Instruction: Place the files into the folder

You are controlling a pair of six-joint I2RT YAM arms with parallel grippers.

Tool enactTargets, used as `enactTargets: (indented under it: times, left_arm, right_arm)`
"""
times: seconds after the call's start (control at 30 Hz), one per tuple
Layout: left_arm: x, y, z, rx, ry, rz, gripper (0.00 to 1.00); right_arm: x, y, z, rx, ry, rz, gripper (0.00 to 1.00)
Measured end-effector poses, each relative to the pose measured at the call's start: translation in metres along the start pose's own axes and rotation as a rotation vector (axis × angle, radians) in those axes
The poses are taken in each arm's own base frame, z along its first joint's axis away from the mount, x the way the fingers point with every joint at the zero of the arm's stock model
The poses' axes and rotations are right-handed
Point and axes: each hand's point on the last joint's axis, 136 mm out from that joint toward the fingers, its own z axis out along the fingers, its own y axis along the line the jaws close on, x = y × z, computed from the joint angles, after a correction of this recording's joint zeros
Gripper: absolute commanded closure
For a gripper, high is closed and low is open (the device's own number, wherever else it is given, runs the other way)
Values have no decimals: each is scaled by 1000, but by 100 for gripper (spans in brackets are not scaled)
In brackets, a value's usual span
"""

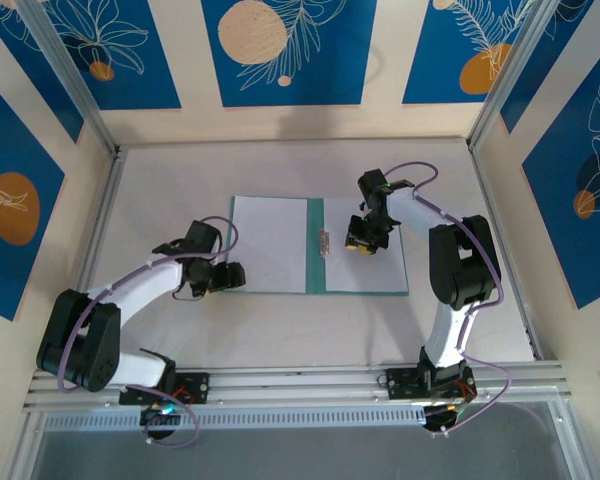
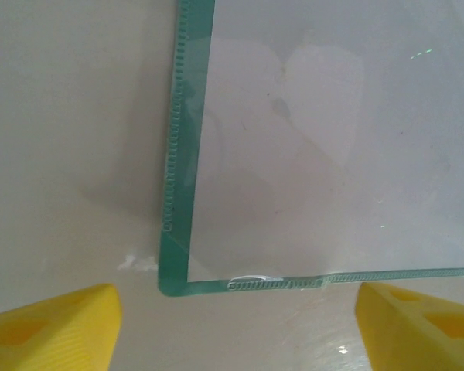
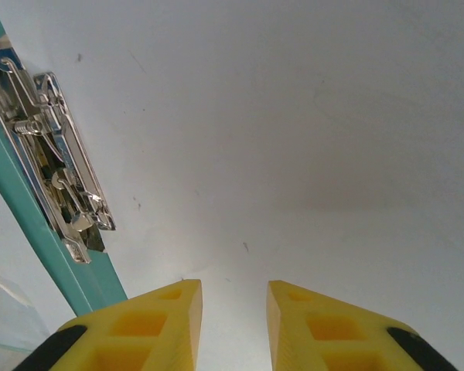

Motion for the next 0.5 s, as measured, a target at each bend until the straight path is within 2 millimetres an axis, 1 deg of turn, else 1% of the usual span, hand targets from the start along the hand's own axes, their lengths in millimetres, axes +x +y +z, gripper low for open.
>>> enactTargets:
  times: [0.1, 0.27, 0.33, 0.4, 0.5]
  left_arm:
    - [0, -2, 3, 29, -2, -18, 31]
    - [3, -3, 8, 47, 11, -39, 31]
    - [4, -2, 10, 44, 15, -41, 30]
    - [4, -2, 10, 44, 14, -44, 25]
    - [3, -1, 10, 45, 12, -49, 24]
  right_arm:
    - [0, -1, 3, 1, 2, 1, 70]
    - [0, -4, 14, 13, 21, 7, 70]
    - [1, -6, 16, 16, 28, 8, 70]
    - [2, -6, 16, 17, 29, 10, 70]
    - [2, -6, 16, 17, 29, 10, 70]
